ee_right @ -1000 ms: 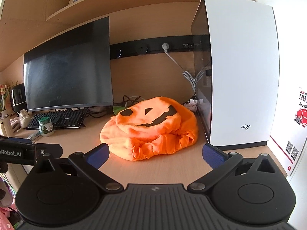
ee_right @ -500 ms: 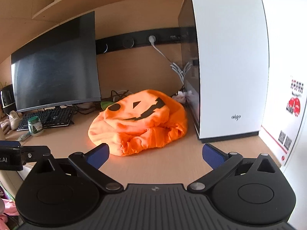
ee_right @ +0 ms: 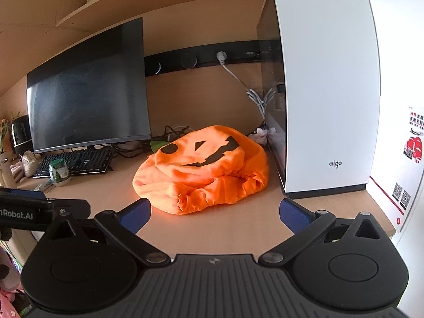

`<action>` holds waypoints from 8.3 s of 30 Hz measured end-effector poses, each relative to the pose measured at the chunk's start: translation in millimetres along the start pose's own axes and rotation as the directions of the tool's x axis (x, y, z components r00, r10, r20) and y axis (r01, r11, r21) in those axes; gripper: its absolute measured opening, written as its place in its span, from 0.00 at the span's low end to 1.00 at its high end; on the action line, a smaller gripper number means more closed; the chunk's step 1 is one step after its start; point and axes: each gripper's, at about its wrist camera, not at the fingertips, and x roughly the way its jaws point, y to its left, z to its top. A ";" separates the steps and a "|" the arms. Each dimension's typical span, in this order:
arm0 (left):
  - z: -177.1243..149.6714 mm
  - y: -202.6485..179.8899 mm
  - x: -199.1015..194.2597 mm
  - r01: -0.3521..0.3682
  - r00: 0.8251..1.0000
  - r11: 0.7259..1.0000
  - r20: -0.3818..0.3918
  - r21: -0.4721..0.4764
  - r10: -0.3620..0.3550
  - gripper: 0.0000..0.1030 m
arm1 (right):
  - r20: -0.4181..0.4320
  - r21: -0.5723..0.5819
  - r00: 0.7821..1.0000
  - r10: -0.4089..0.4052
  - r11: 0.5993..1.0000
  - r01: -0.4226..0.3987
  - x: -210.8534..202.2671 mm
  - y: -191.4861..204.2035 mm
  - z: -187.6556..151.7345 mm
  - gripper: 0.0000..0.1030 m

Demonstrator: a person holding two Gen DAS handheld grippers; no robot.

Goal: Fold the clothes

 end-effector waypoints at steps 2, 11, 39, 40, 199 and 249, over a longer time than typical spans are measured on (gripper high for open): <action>-0.8 0.4 -0.5 -0.004 1.000 1.000 -0.001 0.000 0.004 1.00 | 0.002 0.008 1.000 -0.006 1.000 0.006 -0.1 -1.9 -0.1 1.00; -2.1 1.9 -1.9 -0.012 1.000 1.000 0.002 0.007 0.012 1.00 | 0.000 -0.002 1.000 0.004 1.000 -0.004 2.9 0.4 0.3 1.00; 2.0 14.6 41.3 -0.041 0.992 0.999 -0.115 0.023 0.043 1.00 | -0.079 -0.011 0.997 -0.005 1.000 0.004 37.5 5.8 -0.3 1.00; 2.8 15.8 45.0 -0.039 0.991 0.999 -0.124 0.026 0.042 1.00 | -0.086 -0.011 0.996 -0.006 1.000 0.005 40.1 6.8 -0.4 1.00; 105.7 224.0 142.3 0.723 0.670 0.683 -0.348 0.107 -0.655 1.00 | -0.605 -0.271 0.793 0.074 0.917 -0.293 135.9 57.0 38.4 1.00; 100.4 179.4 276.4 0.603 0.702 0.781 -0.356 -0.165 -0.617 1.00 | -0.657 -0.089 0.754 -0.030 0.995 -0.038 345.8 55.3 51.2 1.00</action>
